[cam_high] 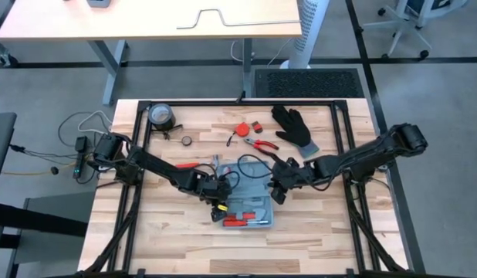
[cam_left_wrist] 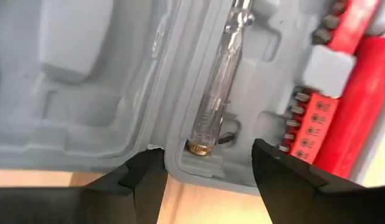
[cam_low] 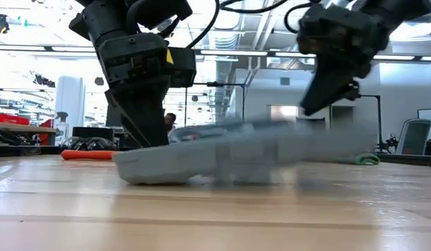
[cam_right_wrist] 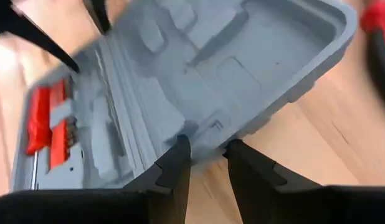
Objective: Prefit tool cases
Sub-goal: Remove the transparent screwdriver from the gray toolbox
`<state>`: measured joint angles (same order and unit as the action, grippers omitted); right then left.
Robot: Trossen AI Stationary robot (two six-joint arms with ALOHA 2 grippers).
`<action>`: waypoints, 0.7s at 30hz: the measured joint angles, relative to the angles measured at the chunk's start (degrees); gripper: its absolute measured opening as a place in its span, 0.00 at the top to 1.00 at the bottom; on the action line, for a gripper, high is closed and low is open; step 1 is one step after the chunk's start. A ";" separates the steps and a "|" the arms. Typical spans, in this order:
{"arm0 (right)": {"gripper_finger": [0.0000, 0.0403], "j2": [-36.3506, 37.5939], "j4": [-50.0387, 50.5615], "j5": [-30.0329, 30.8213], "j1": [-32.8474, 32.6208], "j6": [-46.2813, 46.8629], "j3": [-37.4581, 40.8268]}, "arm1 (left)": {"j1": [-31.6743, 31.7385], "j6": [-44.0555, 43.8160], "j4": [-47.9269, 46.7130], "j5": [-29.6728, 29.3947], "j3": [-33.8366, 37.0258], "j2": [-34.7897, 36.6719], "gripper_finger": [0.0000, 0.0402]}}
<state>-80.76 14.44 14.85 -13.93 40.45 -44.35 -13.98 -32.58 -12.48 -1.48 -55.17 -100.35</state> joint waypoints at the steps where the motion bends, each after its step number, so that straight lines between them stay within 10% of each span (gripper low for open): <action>1: 0.72 0.45 0.93 0.04 -0.41 0.09 0.10 | 0.03 0.00 -0.05 0.00 -0.03 0.03 0.46; 21: 0.65 -8.25 -13.04 -3.11 -4.34 -0.59 0.78 | 0.03 0.40 4.56 1.20 0.06 0.04 0.46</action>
<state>-89.01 1.40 11.74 -18.27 39.86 -43.57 -13.96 -32.18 -7.92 -0.28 -55.11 -100.31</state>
